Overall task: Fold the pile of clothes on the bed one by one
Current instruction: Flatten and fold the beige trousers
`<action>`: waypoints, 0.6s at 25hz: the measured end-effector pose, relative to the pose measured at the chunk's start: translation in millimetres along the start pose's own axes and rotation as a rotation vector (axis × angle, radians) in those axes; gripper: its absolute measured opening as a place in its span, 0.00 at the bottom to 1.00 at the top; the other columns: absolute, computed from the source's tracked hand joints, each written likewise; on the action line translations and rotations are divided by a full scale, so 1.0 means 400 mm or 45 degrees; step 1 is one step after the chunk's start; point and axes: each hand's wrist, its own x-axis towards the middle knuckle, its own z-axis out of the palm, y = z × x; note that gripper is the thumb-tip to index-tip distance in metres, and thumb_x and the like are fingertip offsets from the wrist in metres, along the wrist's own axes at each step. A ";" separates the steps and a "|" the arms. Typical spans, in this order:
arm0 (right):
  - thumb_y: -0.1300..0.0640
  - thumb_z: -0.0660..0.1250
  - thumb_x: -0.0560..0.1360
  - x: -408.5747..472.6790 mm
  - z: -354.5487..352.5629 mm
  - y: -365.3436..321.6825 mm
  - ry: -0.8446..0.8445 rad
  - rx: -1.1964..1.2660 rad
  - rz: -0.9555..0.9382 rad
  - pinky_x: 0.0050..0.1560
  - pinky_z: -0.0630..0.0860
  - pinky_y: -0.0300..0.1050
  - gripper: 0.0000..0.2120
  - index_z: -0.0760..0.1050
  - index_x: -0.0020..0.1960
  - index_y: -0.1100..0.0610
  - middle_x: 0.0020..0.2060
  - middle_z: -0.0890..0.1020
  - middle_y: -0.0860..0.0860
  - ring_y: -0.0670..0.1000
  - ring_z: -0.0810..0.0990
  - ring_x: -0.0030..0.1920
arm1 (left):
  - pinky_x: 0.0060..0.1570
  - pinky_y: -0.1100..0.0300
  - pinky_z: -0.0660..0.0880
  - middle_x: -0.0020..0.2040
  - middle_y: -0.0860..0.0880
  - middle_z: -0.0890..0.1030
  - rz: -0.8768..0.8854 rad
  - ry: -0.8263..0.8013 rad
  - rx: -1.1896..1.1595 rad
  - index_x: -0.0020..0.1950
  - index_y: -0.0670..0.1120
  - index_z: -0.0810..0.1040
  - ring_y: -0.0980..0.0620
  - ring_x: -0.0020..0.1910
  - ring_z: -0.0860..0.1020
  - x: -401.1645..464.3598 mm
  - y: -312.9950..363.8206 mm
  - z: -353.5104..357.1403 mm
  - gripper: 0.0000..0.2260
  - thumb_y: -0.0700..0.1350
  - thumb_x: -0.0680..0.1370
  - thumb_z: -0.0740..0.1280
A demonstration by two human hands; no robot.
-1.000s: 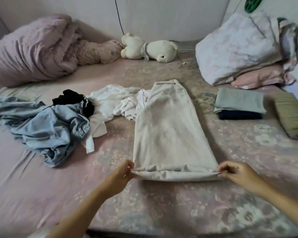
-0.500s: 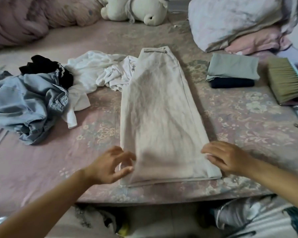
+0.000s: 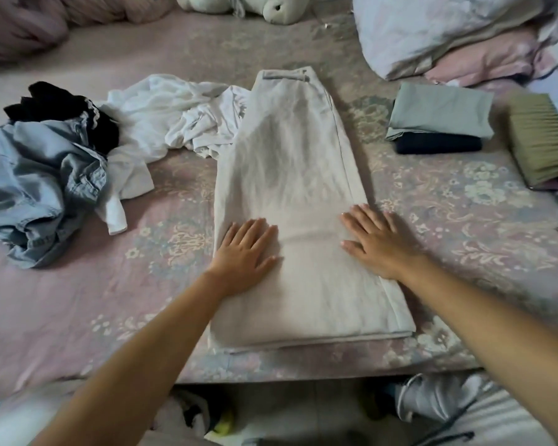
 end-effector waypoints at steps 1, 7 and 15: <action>0.30 0.29 0.73 -0.033 0.002 0.015 0.004 -0.049 -0.122 0.74 0.33 0.53 0.38 0.37 0.77 0.49 0.77 0.41 0.49 0.47 0.33 0.75 | 0.73 0.43 0.52 0.75 0.41 0.61 0.138 0.015 0.042 0.77 0.49 0.59 0.41 0.75 0.59 -0.044 -0.016 0.000 0.36 0.69 0.77 0.39; 0.25 0.45 0.72 -0.266 0.082 0.060 0.141 -0.350 -0.712 0.69 0.53 0.60 0.47 0.53 0.77 0.59 0.74 0.57 0.63 0.61 0.55 0.74 | 0.71 0.40 0.50 0.75 0.33 0.54 0.579 -0.116 0.299 0.77 0.39 0.56 0.35 0.75 0.53 -0.270 -0.010 0.008 0.43 0.72 0.75 0.49; 0.51 0.74 0.68 -0.273 0.063 0.060 0.300 -0.212 -0.804 0.72 0.53 0.48 0.35 0.62 0.70 0.56 0.66 0.74 0.58 0.57 0.73 0.66 | 0.62 0.44 0.71 0.63 0.33 0.74 0.750 0.180 0.075 0.67 0.35 0.65 0.36 0.63 0.74 -0.306 -0.012 0.022 0.15 0.37 0.82 0.49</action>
